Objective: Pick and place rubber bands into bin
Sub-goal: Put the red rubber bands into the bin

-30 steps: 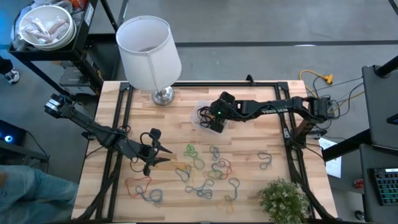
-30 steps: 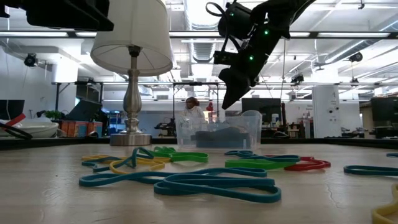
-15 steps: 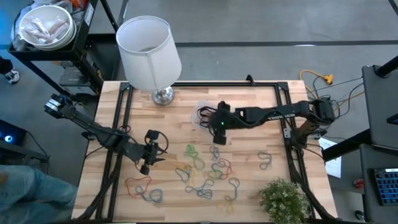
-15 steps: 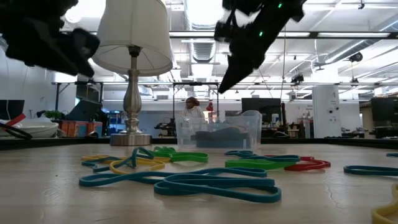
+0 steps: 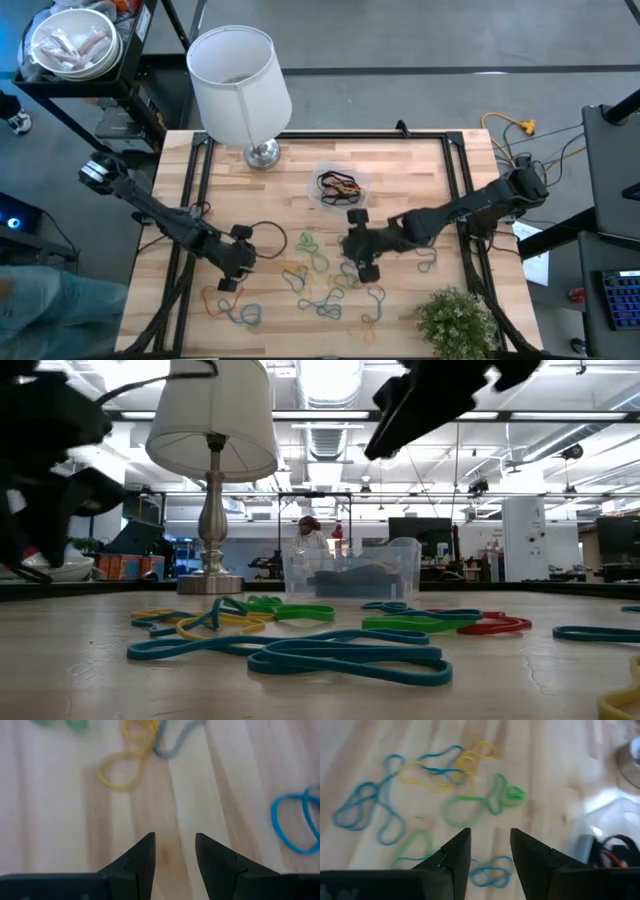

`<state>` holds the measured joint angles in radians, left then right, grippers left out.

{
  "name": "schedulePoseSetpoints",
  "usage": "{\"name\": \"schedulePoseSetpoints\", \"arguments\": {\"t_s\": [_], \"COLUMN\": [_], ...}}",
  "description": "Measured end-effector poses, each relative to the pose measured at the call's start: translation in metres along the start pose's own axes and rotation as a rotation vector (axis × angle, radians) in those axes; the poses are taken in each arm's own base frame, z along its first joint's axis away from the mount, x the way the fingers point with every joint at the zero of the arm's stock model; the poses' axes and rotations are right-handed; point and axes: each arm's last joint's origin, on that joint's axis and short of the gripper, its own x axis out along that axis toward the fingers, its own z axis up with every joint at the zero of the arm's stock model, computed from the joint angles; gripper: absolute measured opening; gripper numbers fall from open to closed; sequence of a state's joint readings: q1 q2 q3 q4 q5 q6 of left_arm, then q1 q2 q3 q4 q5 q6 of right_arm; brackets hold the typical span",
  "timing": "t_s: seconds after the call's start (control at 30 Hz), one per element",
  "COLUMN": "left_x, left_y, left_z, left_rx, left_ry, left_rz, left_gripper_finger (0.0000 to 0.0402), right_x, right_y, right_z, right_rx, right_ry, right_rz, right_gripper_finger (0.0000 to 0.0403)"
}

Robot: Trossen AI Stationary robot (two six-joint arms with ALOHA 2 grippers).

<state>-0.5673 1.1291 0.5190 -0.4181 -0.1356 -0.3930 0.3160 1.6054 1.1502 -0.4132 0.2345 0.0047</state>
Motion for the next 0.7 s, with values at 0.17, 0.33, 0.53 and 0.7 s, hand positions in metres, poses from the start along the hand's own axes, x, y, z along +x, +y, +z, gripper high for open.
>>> {"name": "schedulePoseSetpoints", "arguments": {"t_s": [0.17, 0.33, 0.53, 0.7], "left_x": [0.011, 0.015, 0.019, 0.026], "left_y": [-0.018, -0.038, -0.055, -0.059], "left_z": [0.001, 0.008, 0.01, 0.008], "left_rx": [-0.025, -0.016, -0.011, -0.024], "left_ry": [0.124, 0.189, 0.27, 0.332], "left_rz": [-0.006, -0.005, 0.008, 0.039], "left_gripper_finger": [0.0123, 0.0123, 0.0123, 0.0123], "right_x": [-0.005, -0.008, -0.008, -0.008], "right_y": [0.024, 0.037, 0.04, 0.04], "right_z": [0.0, -0.001, -0.001, -0.001], "right_rx": [-0.028, -0.045, -0.047, -0.045], "right_ry": [-0.019, -0.046, -0.056, -0.058], "right_rz": [0.046, 0.071, 0.078, 0.077], "right_gripper_finger": [0.0122, 0.0115, 0.0106, 0.0099]}}
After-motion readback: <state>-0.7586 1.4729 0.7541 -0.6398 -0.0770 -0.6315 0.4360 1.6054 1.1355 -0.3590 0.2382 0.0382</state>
